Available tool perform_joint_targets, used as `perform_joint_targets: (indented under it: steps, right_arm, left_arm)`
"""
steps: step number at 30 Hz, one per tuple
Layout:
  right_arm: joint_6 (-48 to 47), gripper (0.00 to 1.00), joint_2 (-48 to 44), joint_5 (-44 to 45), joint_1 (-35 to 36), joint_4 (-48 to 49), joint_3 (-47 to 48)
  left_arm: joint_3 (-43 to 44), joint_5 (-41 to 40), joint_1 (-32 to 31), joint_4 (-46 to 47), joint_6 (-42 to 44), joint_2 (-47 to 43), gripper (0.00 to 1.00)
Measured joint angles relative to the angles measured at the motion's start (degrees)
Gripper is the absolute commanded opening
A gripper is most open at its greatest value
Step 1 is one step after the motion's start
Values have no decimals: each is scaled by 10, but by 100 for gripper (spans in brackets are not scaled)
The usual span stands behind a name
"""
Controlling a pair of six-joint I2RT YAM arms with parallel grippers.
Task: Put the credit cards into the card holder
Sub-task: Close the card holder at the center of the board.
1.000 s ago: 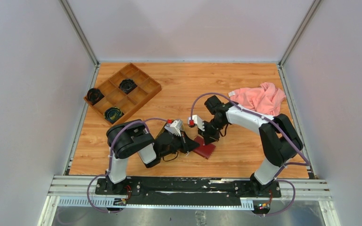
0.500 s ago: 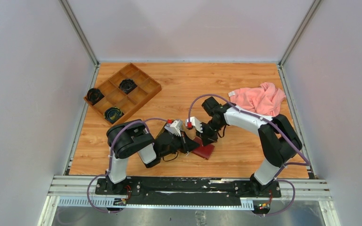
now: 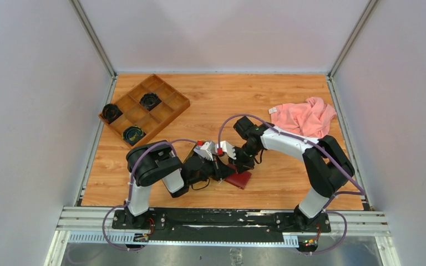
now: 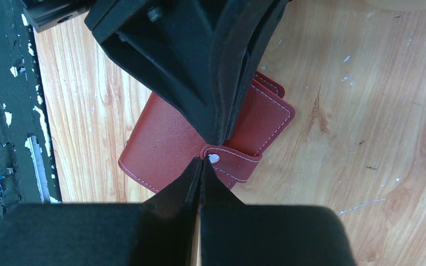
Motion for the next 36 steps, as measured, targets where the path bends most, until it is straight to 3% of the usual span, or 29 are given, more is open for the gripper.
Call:
perform_joint_targets:
  steps: [21, 36]
  right_arm:
    - [22, 0, 9, 25, 16, -2, 6]
    - [48, 0, 63, 14, 16, -56, 59]
  left_arm:
    - [-5, 1, 7, 14, -12, 4, 0]
    - [-8, -5, 14, 18, -23, 9, 0]
